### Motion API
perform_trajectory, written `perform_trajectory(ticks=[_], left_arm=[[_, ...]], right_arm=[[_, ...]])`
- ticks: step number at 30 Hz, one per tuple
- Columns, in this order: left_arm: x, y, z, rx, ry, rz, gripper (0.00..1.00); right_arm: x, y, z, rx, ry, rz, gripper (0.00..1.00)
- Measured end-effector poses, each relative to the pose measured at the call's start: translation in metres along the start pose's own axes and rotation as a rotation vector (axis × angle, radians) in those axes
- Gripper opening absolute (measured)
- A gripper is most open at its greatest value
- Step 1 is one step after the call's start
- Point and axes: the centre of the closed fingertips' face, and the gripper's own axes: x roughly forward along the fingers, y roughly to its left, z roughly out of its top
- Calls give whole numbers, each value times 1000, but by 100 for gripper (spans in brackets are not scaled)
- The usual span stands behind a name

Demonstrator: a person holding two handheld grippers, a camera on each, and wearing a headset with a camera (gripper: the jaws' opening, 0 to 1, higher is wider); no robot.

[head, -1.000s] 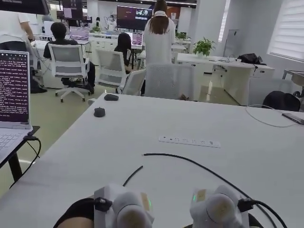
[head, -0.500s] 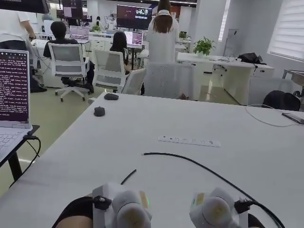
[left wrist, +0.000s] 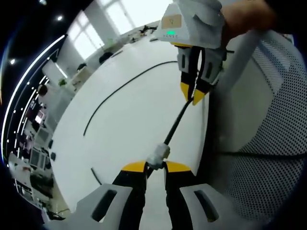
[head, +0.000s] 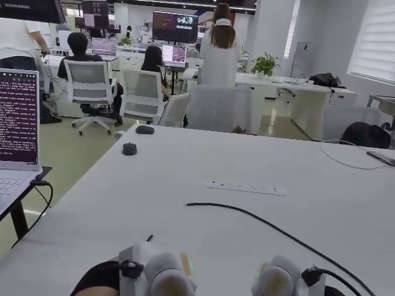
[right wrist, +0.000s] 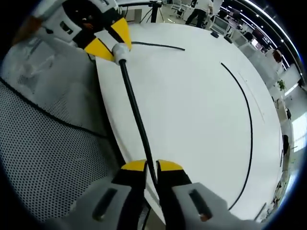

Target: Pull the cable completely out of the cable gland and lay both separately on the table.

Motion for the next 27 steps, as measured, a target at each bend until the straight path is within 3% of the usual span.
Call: perform_trajectory(ticks=[3,8,13,15,18,22,25,27], left_arm=[[0,-1,-1,4,6,-3,14],[0,-3,-1,11,8,-7,14],[2,-7,1,23,-3,-26,14],[2,-9,2,34,0,-31,14],[2,-10,3,36,-5,-34,14],[3,-10,3,38,-4,-38,14],[2,-9,4,34,-10,-36,14],[2,-8,4,28,-13,-34,14]], right_arm=[[-1,4,10,-16,-39,5,17],[-2,15,30,-60,-126,46,22],[-11,27,57,-82,-255,100,23],[-13,29,61,-83,-278,109,22],[-14,27,63,-156,-273,68,17],[-13,29,63,-147,-273,83,14],[-14,32,63,-148,-277,101,3],[-13,32,62,-149,-276,96,3]])
